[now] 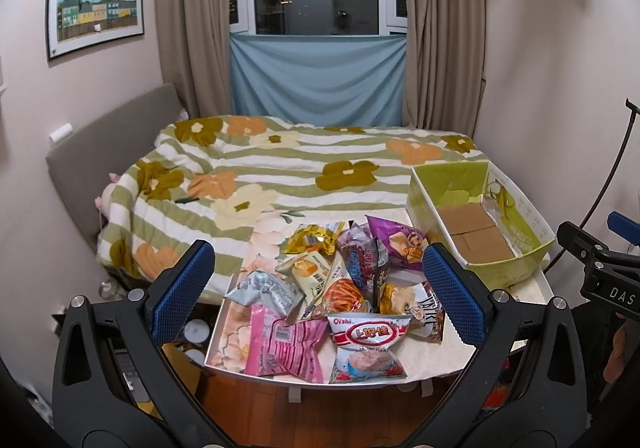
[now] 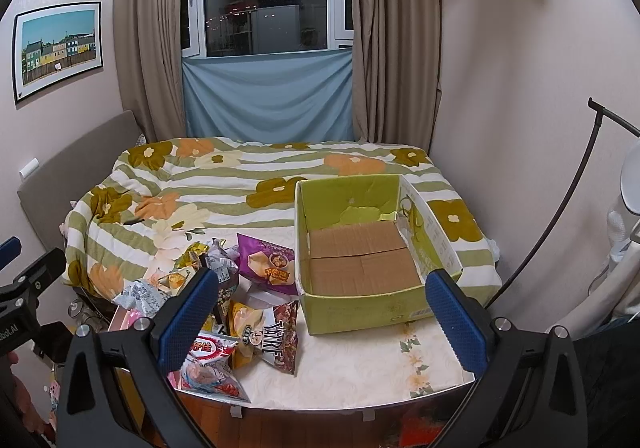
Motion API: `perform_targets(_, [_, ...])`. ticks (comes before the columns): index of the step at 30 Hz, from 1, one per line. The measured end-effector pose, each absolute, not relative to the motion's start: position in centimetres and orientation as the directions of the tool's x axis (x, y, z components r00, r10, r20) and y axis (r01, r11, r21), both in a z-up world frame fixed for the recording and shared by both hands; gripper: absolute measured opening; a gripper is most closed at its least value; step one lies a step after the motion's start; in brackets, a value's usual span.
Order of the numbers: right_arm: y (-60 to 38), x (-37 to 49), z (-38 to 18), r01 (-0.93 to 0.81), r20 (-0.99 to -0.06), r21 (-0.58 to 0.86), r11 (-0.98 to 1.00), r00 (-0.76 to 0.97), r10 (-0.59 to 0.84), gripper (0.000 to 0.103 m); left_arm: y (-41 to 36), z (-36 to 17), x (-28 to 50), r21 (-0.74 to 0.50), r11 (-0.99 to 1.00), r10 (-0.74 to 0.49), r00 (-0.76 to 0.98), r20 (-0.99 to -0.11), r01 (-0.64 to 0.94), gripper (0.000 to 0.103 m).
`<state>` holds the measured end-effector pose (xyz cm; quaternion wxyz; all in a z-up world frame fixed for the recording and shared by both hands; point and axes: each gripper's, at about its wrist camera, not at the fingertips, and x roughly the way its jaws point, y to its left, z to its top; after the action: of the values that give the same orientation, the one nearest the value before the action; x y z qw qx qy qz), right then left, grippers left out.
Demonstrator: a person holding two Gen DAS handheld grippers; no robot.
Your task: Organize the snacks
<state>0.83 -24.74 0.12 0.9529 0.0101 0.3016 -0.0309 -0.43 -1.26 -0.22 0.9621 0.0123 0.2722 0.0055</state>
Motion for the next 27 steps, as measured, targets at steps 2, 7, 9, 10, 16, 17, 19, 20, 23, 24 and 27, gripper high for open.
perform_targets(2, [-24.8, 0.8, 0.2, 0.065, -0.574, 0.002, 0.998, 0.817, -0.052, 0.103, -1.3, -0.3, -0.5, 0.026, 1.000, 0.017, 0.852, -0.524, -0.004, 0.103])
perform_targets(7, [-24.8, 0.6, 0.3, 0.066, -0.578, 0.003, 0.998, 0.815, -0.052, 0.103, -1.3, -0.3, -0.5, 0.023, 1.000, 0.017, 0.841, -0.541, -0.006, 0.103])
perform_targets(9, [-25.0, 0.5, 0.5, 0.058, -0.585, 0.009, 0.998, 0.810, -0.042, 0.103, -1.2, -0.3, -0.5, 0.017, 1.000, 0.023, 0.834, -0.552, -0.016, 0.103])
perform_targets(10, [-25.0, 0.5, 0.5, 0.052, -0.587, 0.011, 0.999, 0.808, -0.036, 0.103, -1.0, -0.2, -0.6, 0.017, 0.999, 0.034, 0.830, -0.556, -0.029, 0.103])
perform_targets(16, [-25.5, 1.7, -1.1, -0.024, -0.629, 0.031, 0.999, 0.777, 0.038, 0.103, 0.5, -2.0, -0.1, -0.012, 0.996, 0.058, 0.778, -0.626, -0.084, 0.103])
perform_targets(17, [-25.5, 2.1, -1.7, -0.044, -0.642, 0.038, 0.998, 0.765, 0.058, 0.103, 0.8, -2.6, 0.0, -0.009, 0.996, 0.067, 0.769, -0.636, -0.094, 0.103])
perform_targets(19, [-25.4, 2.4, -2.9, -0.080, -0.657, 0.051, 0.996, 0.748, 0.094, 0.103, 1.3, -4.1, 0.1, 0.003, 0.995, 0.073, 0.748, -0.660, -0.095, 0.103])
perform_targets(20, [-25.0, 2.6, -3.7, -0.103, -0.666, 0.063, 0.993, 0.736, 0.119, 0.103, 1.7, -5.2, 0.3, 0.012, 0.996, 0.075, 0.725, -0.685, -0.092, 0.103])
perform_targets(23, [-24.0, 3.3, -6.0, -0.138, -0.700, 0.108, 0.985, 0.693, 0.174, 0.103, 2.7, -8.0, 1.2, 0.000, 0.999, 0.035, 0.676, -0.736, -0.052, 0.103])
perform_targets(24, [-23.7, 3.5, -6.8, -0.142, -0.712, 0.121, 0.982, 0.678, 0.186, 0.103, 3.2, -8.9, 1.5, -0.008, 0.999, 0.021, 0.659, -0.752, -0.041, 0.103])
perform_targets(27, [-22.2, 4.2, -9.4, -0.161, -0.743, 0.183, 0.970, 0.623, 0.244, 0.103, 4.5, -12.0, 2.9, -0.038, 0.999, -0.025, 0.611, -0.792, -0.008, 0.103])
